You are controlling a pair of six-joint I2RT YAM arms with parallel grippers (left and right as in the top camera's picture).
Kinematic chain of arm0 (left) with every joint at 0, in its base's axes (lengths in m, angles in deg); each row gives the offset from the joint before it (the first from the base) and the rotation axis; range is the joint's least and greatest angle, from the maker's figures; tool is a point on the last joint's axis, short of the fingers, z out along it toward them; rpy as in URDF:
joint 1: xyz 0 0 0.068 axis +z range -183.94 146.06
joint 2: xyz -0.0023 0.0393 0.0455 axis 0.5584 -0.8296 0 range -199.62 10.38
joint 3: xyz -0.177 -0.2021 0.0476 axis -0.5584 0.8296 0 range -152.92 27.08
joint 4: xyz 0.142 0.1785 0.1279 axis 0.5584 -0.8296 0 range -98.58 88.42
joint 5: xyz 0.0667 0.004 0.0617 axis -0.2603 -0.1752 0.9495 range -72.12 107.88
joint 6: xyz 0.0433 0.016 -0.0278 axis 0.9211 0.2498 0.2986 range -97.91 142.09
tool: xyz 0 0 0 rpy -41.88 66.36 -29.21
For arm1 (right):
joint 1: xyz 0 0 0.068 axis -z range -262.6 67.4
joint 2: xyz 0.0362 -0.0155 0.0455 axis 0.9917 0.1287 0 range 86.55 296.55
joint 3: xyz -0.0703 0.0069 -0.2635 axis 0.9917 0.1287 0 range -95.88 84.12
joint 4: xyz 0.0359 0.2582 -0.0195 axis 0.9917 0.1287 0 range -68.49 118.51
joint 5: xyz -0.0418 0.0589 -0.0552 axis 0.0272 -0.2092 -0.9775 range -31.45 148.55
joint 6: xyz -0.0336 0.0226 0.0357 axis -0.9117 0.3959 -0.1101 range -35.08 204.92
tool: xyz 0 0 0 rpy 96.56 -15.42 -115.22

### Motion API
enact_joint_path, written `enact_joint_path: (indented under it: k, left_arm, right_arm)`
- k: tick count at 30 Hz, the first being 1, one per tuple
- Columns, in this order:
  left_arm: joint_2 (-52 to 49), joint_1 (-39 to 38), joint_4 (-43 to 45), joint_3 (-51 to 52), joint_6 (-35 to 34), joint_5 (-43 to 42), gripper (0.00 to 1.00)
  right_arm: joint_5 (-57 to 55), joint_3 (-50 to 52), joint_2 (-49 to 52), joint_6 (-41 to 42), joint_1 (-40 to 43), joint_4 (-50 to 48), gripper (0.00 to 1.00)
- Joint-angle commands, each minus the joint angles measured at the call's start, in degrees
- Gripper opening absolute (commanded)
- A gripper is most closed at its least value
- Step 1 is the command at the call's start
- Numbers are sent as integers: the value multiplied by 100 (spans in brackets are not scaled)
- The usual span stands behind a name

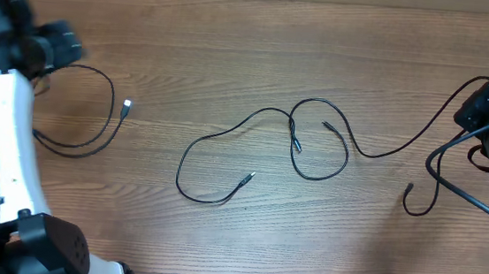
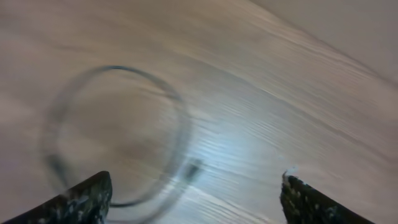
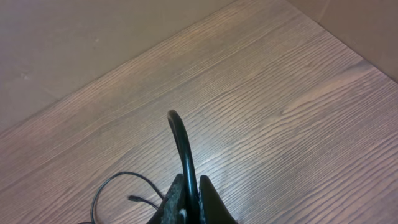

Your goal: Untangle cables

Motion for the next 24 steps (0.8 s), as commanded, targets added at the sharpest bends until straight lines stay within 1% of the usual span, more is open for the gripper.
enact_joint_path:
  k: [1,3,4,5,7,9,15,19,21,22,24]
  left_arm:
    - [-116,-835,-61,-76,476,-627,88]
    - [-210,-1298,-61,-76,695,-649,88]
    - [-284,-1523,-59,-76,831,-649,89]
    - [-450,-1965,-59,-76,1145,-649,90]
    - [-680,-2411,-57,-76,1360,-654,94]
    - [-933,-2809,-33,-76,1582,-697,96]
    - [-1818,-3738,398,-76,2033,-680,95]
    - [-2339,-4089,675,-76,2039,-634,94]
    - [-2520,-4212,732,-76,2041,-619,90]
    - [-2579,-4260,732,-76,2041,-557,85]
    - [-2629,-4325,680,-76,2037,-216,61]
  right_arm:
    - [11,-138,-13,-22,7,13,4]
    - [11,-138,-13,-22,7,22,4]
    - [11,-138,-13,-22,7,26,4]
    - [11,-138,-13,-22,7,31,4]
    - [11,-138,-13,-22,7,35,4]
    - [11,-138,-13,-22,7,35,4]
    - [11,-138,-13,-22,7,37,4]
    - [11,-138,-13,-22,7,50,4]
    - [11,-138,-15,-22,7,48,4]
    - [11,-138,-13,-22,7,50,4]
    - [11,-138,-15,-22,7,50,4]
